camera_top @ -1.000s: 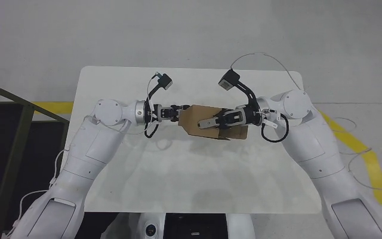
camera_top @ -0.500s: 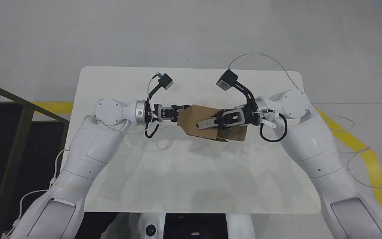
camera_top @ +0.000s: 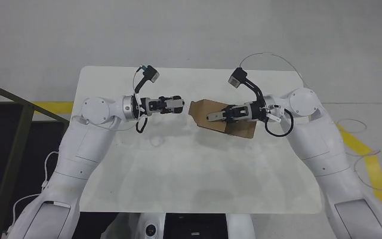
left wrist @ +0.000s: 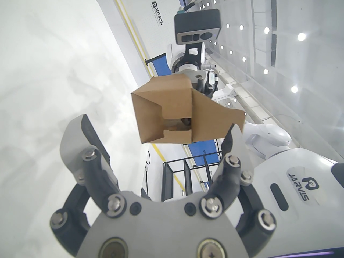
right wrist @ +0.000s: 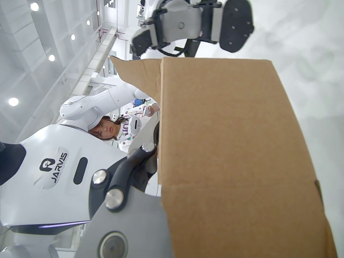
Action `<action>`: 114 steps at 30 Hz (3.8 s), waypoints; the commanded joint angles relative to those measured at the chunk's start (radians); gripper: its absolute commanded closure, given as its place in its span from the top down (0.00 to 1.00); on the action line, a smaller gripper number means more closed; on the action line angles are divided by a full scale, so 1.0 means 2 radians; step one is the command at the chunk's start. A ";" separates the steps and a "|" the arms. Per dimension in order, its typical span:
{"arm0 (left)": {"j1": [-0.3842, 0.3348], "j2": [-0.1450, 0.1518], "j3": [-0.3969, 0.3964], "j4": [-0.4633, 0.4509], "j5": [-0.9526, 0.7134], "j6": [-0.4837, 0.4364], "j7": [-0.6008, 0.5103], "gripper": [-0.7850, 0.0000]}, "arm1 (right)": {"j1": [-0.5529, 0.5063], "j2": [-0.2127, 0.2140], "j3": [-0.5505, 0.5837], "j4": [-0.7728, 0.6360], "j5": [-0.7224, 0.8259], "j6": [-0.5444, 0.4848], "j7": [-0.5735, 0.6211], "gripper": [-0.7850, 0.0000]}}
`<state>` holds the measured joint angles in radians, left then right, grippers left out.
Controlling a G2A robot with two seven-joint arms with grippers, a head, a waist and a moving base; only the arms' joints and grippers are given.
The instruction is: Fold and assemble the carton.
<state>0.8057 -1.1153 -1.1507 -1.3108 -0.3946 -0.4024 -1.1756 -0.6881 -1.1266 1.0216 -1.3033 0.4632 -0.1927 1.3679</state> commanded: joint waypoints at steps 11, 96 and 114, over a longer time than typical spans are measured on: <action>0.014 0.006 -0.002 -0.055 0.044 -0.004 0.003 1.00 | 0.005 -0.001 -0.016 -0.009 -0.035 0.046 -0.027 0.00; 0.034 0.024 -0.012 -0.049 0.159 -0.114 0.086 1.00 | 0.029 -0.029 -0.067 0.085 0.043 0.017 0.031 0.00; 0.077 0.035 -0.052 -0.096 0.260 -0.169 0.179 1.00 | 0.106 -0.083 -0.170 0.219 -0.021 0.019 -0.010 0.00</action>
<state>0.9577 -1.0463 -1.2527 -1.4990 0.1145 -0.7416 -0.8249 -0.4801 -1.2871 0.6867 -0.8767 0.4190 -0.1510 1.3507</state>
